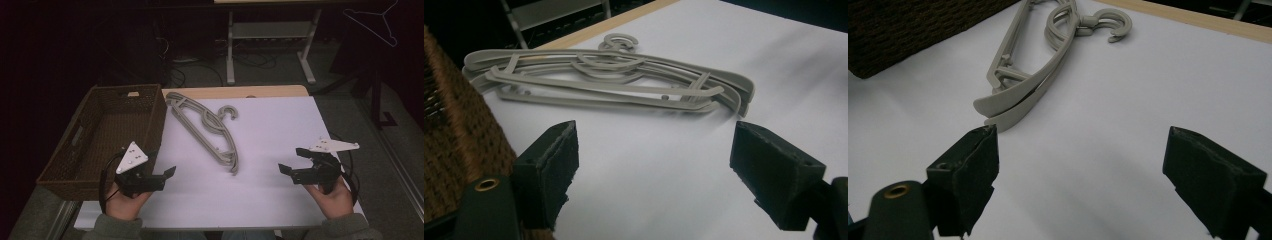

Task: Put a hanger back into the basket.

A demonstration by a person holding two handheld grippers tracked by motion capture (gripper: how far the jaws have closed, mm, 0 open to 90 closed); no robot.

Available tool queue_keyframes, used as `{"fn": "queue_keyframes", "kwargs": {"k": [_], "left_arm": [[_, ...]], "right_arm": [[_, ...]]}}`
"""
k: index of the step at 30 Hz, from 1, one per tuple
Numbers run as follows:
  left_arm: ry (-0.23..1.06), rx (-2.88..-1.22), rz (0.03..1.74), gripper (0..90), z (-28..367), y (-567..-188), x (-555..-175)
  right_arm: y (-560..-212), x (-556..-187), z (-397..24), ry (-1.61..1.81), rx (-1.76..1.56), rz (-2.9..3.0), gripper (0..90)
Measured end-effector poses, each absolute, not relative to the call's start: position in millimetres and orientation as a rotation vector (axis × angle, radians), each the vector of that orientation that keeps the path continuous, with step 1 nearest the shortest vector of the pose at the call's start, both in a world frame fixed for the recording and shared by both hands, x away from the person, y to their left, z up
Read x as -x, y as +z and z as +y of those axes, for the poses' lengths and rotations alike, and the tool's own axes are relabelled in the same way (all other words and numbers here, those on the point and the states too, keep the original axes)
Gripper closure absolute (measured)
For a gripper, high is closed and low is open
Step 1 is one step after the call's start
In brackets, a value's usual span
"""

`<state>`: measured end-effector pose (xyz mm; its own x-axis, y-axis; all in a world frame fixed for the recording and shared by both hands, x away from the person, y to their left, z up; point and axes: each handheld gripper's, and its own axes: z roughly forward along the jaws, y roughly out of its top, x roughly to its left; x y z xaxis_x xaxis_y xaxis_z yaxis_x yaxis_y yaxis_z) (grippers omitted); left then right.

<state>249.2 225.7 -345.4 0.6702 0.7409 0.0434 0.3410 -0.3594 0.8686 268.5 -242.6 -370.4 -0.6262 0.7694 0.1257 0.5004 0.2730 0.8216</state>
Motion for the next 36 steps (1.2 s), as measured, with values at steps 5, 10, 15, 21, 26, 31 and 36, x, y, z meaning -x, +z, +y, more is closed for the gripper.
{"fn": "queue_keyframes", "kwargs": {"k": [5,10,15,21,26,31,36], "left_arm": [[0.516,-1.978,0.815,19.0,213,-342,-257],[0.474,-1.983,0.814,18.9,203,-341,-268],[0.401,-1.95,0.851,17.6,194,-339,-280],[0.352,-1.929,0.859,17.3,182,-334,-294],[0.329,-1.921,0.852,17.8,171,-330,-302],[0.286,-1.906,0.858,19.3,161,-330,-312],[0.238,-1.892,0.872,19.6,153,-330,-323]], "right_arm": [[-373,-268,-245,1.279,-1.168,2.25,14.2],[-374,-267,-245,1.278,-1.175,2.247,14.2],[-375,-267,-246,1.282,-1.164,2.24,14.2],[-377,-268,-247,1.281,-1.165,2.24,14.3],[-378,-268,-247,1.282,-1.163,2.234,14.3],[-379,-268,-248,1.282,-1.166,2.23,14.3],[-379,-269,-248,1.279,-1.166,2.232,14.3]]}}
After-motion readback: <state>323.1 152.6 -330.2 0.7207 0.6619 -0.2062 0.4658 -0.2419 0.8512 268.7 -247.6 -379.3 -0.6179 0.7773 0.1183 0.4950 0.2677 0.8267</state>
